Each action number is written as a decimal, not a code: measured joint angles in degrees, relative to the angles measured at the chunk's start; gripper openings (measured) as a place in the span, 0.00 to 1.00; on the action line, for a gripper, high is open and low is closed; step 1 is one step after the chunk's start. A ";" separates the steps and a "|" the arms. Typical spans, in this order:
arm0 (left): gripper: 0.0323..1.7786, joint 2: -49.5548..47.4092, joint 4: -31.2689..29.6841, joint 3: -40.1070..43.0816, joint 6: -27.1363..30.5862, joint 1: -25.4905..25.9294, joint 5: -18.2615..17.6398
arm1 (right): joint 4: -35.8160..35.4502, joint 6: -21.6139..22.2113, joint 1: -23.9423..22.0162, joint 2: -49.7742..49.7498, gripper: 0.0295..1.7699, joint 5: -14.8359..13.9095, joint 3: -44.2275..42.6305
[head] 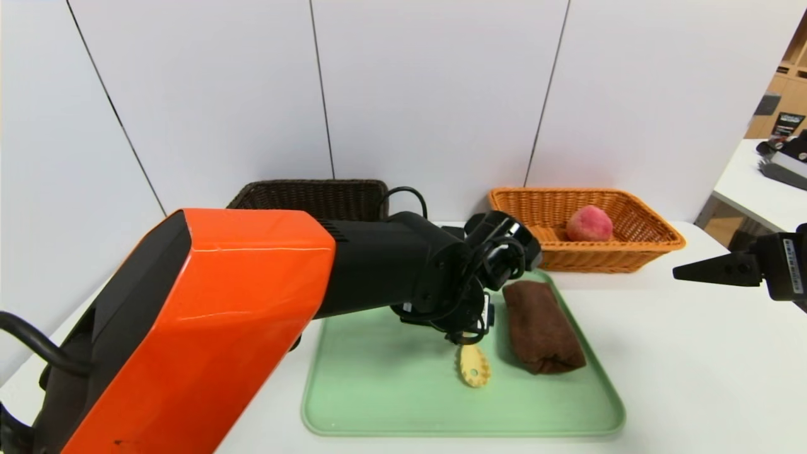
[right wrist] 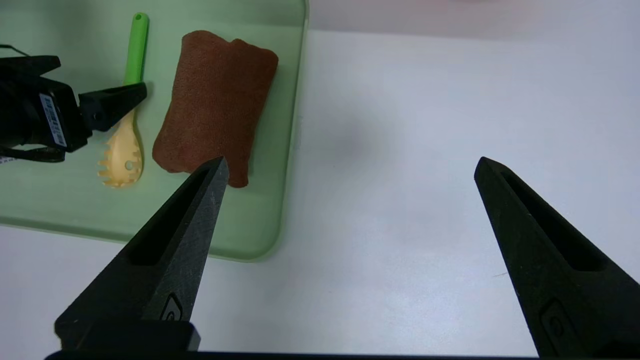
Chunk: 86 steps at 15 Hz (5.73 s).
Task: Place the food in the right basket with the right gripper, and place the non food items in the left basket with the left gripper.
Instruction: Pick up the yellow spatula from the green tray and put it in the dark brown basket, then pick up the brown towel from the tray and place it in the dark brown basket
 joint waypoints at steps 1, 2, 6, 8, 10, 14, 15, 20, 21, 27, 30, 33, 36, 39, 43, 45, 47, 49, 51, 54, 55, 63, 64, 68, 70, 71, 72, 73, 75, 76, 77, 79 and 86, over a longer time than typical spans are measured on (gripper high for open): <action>0.95 0.10 0.00 0.00 -0.02 0.33 0.00 | -0.01 0.00 0.00 0.00 0.96 0.07 0.00; 0.95 0.22 -0.02 0.00 0.00 0.55 0.00 | -0.04 0.00 0.04 0.02 0.96 0.24 0.00; 0.95 0.93 0.05 0.10 -0.06 0.85 0.20 | -0.01 -0.02 0.01 0.07 0.96 0.40 -0.02; 0.95 1.16 0.16 0.10 -0.06 0.74 0.27 | -0.04 -0.02 0.00 0.05 0.96 0.40 -0.05; 0.95 1.37 0.07 0.10 -0.09 0.74 0.24 | -0.01 0.00 0.00 0.02 0.96 0.40 -0.06; 0.95 1.43 0.20 0.10 -0.13 0.71 0.33 | -0.01 -0.02 0.04 -0.06 0.96 0.41 -0.06; 0.95 1.40 0.33 0.10 -0.13 0.71 0.30 | -0.01 -0.02 0.04 -0.10 0.96 0.49 -0.09; 0.55 1.21 0.82 0.16 -0.06 0.51 0.33 | 0.00 -0.02 0.01 -0.41 0.96 0.49 -0.09; 0.49 1.21 0.99 0.16 -0.09 0.30 0.30 | 0.05 0.00 0.01 -0.54 0.96 0.51 -0.05; 0.07 1.43 2.65 0.16 -0.41 -0.56 -0.11 | 0.10 0.15 -0.02 -1.46 0.96 0.46 0.00; 0.07 0.74 3.11 0.27 -0.41 -0.65 -0.02 | 0.16 0.15 -0.02 -1.94 0.96 0.44 0.09; 0.07 -2.96 3.47 0.21 0.44 -0.50 0.39 | 0.11 0.15 -0.32 -2.27 0.96 0.44 0.26; 0.07 -10.90 4.16 0.18 5.64 1.73 0.38 | 0.13 0.17 -0.74 -2.66 0.96 0.46 0.35; 0.07 -19.82 6.58 0.18 15.37 7.44 -1.44 | 0.07 0.17 -0.79 -2.79 0.96 0.49 0.63; 0.07 -27.62 9.20 0.24 32.13 19.35 -12.82 | 0.07 0.17 -1.15 -2.82 0.96 0.55 0.89; 0.07 -29.04 9.48 0.32 40.75 24.72 -20.59 | 0.05 0.17 -1.16 -2.79 0.96 0.57 1.02; 0.07 -28.95 9.23 0.38 49.74 28.75 -27.64 | -0.01 0.11 -1.16 -2.63 0.96 0.57 1.10; 0.07 -27.62 7.41 0.38 58.53 31.96 -33.62 | -0.01 0.11 -1.16 -2.62 0.96 0.55 1.11; 0.07 -25.34 4.29 0.38 66.48 34.80 -38.44 | 0.02 0.09 -1.16 -2.66 0.96 0.57 1.18; 0.07 -21.00 -0.20 0.35 77.45 37.57 -41.50 | 0.10 0.04 -1.16 -3.18 0.96 0.57 1.46; 0.07 -19.52 -1.08 0.35 81.41 38.34 -41.64 | 0.16 0.02 -1.16 -3.56 0.96 0.57 1.57; 0.07 -10.42 -9.33 0.24 95.94 42.30 -41.75 | 0.33 -0.11 -1.10 -7.69 0.96 0.57 2.71; 0.07 -9.68 -10.14 0.24 96.14 42.30 -41.75 | 0.24 -0.11 -1.07 -7.81 0.96 0.55 2.84; 0.07 -7.62 -11.58 0.27 96.22 42.39 -41.75 | 0.16 -0.11 -0.88 -8.00 0.96 0.55 3.11; 0.28 -7.28 -11.95 0.27 95.72 42.36 -41.72 | 0.16 -0.09 -0.90 -8.02 0.96 0.57 3.22; 0.36 -7.25 -11.93 0.27 95.50 42.33 -41.69 | 0.10 -0.11 -0.90 -8.00 0.96 0.63 3.23; 0.43 -7.31 -11.91 0.27 94.84 42.33 -41.67 | 0.10 -0.11 -0.90 -7.97 0.96 0.63 3.25; 0.49 -7.53 -11.91 0.27 93.79 42.30 -41.67 | 0.10 -0.11 -0.88 -7.92 0.96 0.66 3.25; 0.60 -8.28 -11.91 0.27 90.20 42.23 -41.69 | 0.07 -0.02 -0.71 -7.91 0.96 0.60 3.25; 0.64 -8.80 -11.78 0.27 86.98 41.90 -41.69 | 0.02 -0.05 -0.62 -7.86 0.96 0.60 3.22; 0.68 -9.51 -11.58 0.27 82.92 41.14 -41.67 | -0.01 -0.02 -0.62 -7.81 0.96 0.55 3.08; 0.75 -11.56 -11.36 0.55 72.27 38.25 -41.42 | -0.01 0.06 -0.62 -7.75 0.96 0.46 3.01; 0.87 -17.73 -8.98 1.07 36.67 20.44 -22.27 | -0.01 1.00 -0.82 -7.70 0.96 0.40 3.32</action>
